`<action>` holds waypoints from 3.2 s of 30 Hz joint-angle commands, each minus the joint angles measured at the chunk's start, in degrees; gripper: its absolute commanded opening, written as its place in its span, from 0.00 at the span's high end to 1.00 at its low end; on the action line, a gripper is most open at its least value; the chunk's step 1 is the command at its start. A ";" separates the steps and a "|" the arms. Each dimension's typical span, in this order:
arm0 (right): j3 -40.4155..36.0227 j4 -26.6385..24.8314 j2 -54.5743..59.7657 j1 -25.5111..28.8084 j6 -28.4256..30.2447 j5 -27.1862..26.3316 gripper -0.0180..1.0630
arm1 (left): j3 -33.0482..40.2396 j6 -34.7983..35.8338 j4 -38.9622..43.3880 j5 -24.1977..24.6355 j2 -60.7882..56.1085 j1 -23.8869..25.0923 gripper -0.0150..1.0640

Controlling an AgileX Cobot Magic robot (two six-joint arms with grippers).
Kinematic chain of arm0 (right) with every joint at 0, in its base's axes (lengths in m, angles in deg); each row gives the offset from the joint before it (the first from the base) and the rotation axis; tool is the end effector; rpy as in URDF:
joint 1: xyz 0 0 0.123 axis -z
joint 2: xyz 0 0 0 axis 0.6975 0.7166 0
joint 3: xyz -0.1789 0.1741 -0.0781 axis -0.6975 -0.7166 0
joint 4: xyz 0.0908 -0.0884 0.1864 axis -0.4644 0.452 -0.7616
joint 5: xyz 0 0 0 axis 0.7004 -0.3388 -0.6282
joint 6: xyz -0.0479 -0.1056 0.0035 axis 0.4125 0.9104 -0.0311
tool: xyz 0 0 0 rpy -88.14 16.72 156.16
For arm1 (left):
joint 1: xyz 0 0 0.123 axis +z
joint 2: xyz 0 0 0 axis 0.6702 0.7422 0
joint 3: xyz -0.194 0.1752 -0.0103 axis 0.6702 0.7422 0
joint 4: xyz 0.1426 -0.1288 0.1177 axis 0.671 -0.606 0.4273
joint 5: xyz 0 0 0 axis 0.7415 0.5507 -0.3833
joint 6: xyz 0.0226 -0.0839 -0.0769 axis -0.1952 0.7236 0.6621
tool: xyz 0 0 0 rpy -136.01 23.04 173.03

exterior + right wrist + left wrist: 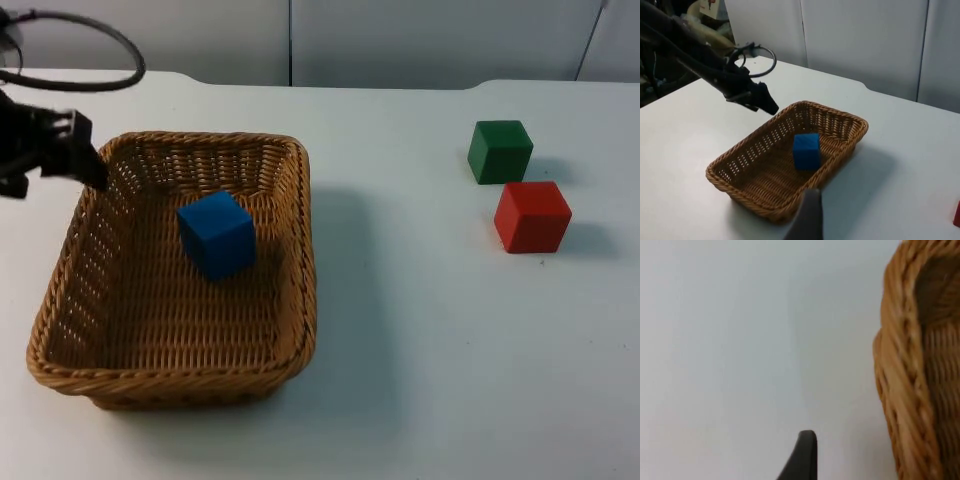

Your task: Pick up the basket with the left hand and place the blue cube into the basket with the right hand.

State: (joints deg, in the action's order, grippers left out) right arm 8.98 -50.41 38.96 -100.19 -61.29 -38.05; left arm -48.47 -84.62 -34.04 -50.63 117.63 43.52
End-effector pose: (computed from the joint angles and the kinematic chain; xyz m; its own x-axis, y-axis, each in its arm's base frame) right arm 0.0631 0.0389 0.2874 -0.2219 -0.1353 -0.9656 -0.6369 0.7700 0.0384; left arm 0.3525 -0.0297 0.1309 -0.8292 -0.0240 -0.5584 0.1589 0.9477 -0.2767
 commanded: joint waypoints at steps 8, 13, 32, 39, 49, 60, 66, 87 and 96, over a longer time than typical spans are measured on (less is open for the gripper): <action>-0.20 0.19 -0.30 -0.15 0.27 -0.89 0.28 | 0.05 3.45 1.70 3.57 -21.28 0.16 0.26; -0.20 0.31 -0.30 -0.15 1.25 -0.88 0.28 | 0.15 4.04 4.58 6.69 -33.57 0.16 0.26; -0.20 -6.25 -0.30 -0.15 10.44 2.58 0.28 | 14.57 30.50 32.48 19.24 -77.44 0.16 0.26; -0.20 -12.26 -0.30 -0.15 16.48 2.67 0.28 | 20.20 40.96 43.43 27.70 -93.63 0.16 0.26; -0.08 -17.43 -0.30 -0.15 21.22 5.60 0.28 | 21.81 49.02 49.52 38.49 -101.37 0.16 0.26; 0.50 -21.22 -0.30 -0.15 23.05 10.79 0.28 | 27.52 55.91 56.01 40.96 -106.88 0.16 0.26; 2.24 -21.32 -0.30 -0.15 23.48 14.89 0.28 | 27.78 55.99 58.27 40.62 -106.88 0.16 0.26; 2.75 -22.31 -0.30 -0.15 26.21 15.78 0.28 | 28.75 55.86 56.89 38.97 -106.88 0.16 0.02; -0.35 -23.30 -0.30 -0.15 27.54 8.21 0.28 | 28.75 55.86 56.87 38.97 -106.88 0.16 0.01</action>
State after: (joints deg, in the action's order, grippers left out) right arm 8.92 -73.56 38.86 -100.19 -34.34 -28.48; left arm -19.92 -29.14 23.54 -11.07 11.03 43.52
